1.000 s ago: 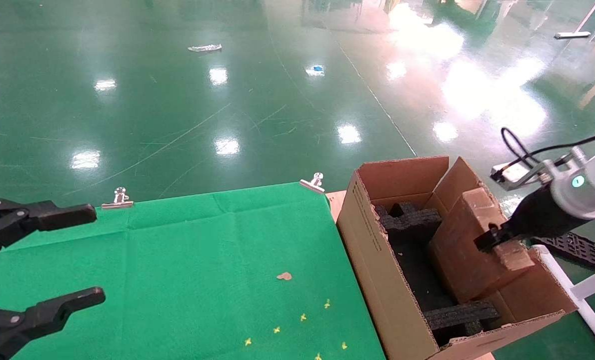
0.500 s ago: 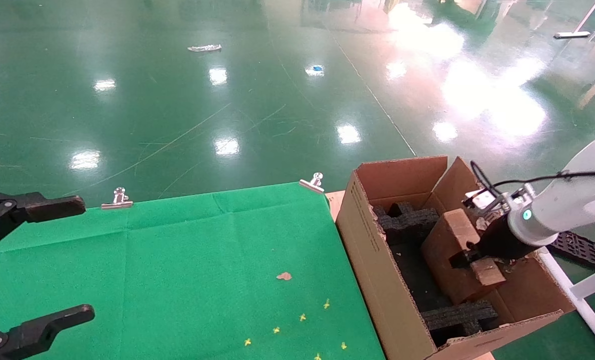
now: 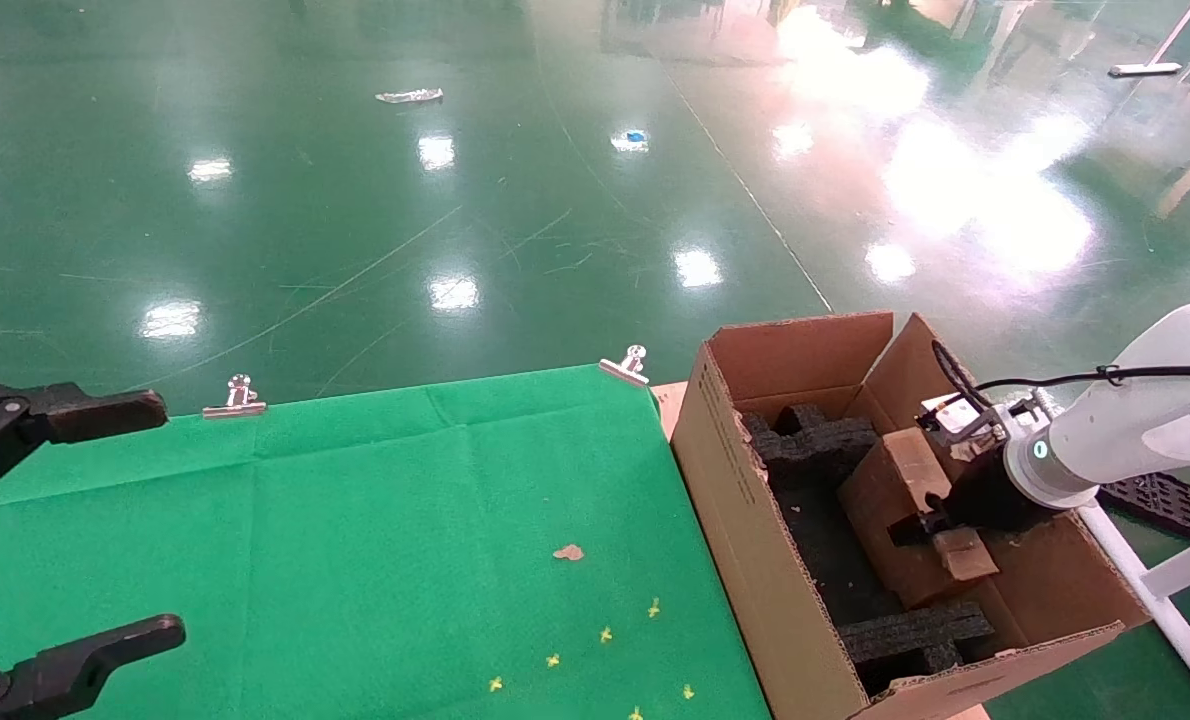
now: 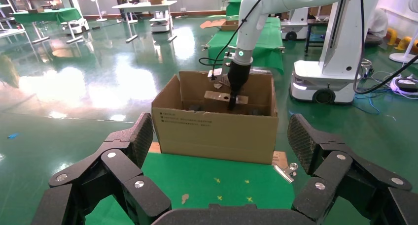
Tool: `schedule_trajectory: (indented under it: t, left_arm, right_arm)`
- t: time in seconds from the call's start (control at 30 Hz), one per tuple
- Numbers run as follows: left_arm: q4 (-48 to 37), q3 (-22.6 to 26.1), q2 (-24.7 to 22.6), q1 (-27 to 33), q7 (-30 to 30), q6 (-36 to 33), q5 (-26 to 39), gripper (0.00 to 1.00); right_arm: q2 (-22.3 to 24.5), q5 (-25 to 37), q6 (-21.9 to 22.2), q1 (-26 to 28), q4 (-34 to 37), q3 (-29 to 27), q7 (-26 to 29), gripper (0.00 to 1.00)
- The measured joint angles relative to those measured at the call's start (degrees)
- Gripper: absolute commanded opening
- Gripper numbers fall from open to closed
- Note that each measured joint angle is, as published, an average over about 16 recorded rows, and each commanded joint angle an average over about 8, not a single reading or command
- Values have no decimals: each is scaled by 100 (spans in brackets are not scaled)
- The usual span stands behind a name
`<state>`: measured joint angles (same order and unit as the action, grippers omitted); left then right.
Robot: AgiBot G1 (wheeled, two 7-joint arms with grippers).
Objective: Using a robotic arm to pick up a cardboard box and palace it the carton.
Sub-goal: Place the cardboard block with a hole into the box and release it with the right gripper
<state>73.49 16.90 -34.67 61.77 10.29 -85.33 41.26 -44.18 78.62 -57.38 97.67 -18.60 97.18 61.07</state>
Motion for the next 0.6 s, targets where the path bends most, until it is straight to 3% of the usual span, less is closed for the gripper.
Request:
schedule_trajectory:
  t: [0.6]
  left_arm:
    - [0, 6, 2, 1, -3, 3, -4, 100]
  right_arm:
    - [-215, 114, -202, 103, 361, 72, -152, 100]
